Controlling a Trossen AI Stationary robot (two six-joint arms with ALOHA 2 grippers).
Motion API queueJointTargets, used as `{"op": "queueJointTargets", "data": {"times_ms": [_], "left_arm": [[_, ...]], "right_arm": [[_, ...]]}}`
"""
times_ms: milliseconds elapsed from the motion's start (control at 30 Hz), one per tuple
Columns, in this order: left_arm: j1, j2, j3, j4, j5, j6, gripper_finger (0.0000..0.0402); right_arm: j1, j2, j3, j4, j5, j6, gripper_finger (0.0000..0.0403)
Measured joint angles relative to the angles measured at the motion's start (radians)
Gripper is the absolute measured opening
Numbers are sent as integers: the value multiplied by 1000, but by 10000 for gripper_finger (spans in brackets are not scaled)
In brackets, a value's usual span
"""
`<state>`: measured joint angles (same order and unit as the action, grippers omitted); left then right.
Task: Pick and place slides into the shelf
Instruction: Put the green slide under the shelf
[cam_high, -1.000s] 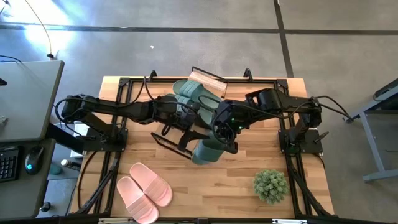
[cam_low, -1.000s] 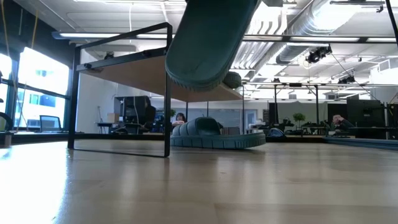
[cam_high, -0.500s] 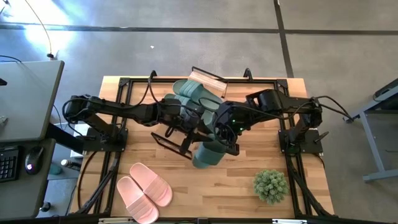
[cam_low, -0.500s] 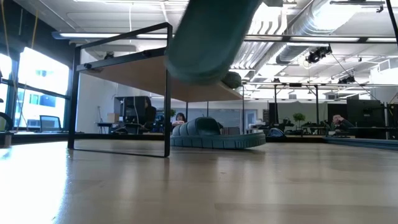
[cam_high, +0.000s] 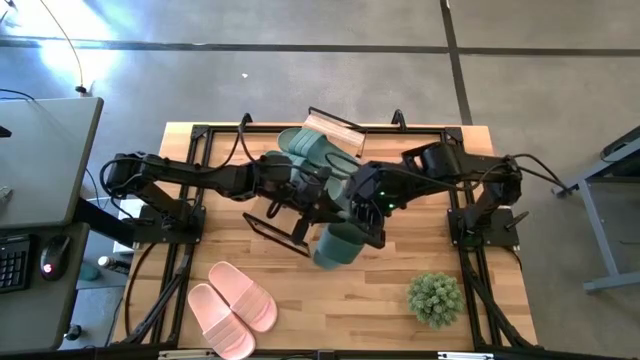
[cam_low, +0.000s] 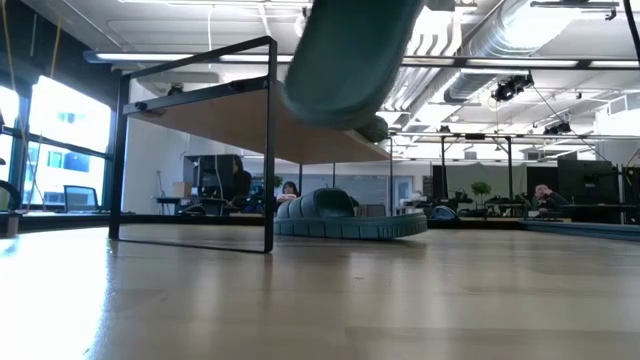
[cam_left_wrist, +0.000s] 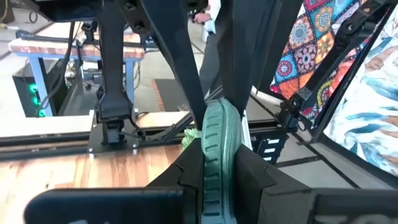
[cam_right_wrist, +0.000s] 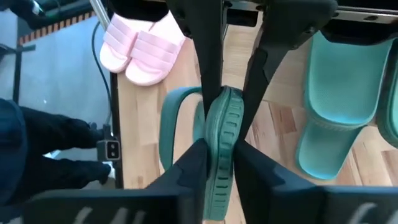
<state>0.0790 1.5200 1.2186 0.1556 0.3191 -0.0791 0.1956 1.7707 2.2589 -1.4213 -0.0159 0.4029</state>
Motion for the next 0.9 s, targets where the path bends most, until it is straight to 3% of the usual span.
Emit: {"op": "queueJointTargets", "data": {"times_ms": [267, 433, 900], "left_arm": [[-1, -2, 2, 14, 4, -1, 38], [21, -2, 59, 13, 18, -4, 37], [179, -5, 394, -232, 74, 45, 36]], "right_arm": [[41, -88, 0, -77, 100, 83, 124], [99, -140, 0, -98, 207, 113, 134], [377, -139, -1, -124, 752, -50, 128]]}}
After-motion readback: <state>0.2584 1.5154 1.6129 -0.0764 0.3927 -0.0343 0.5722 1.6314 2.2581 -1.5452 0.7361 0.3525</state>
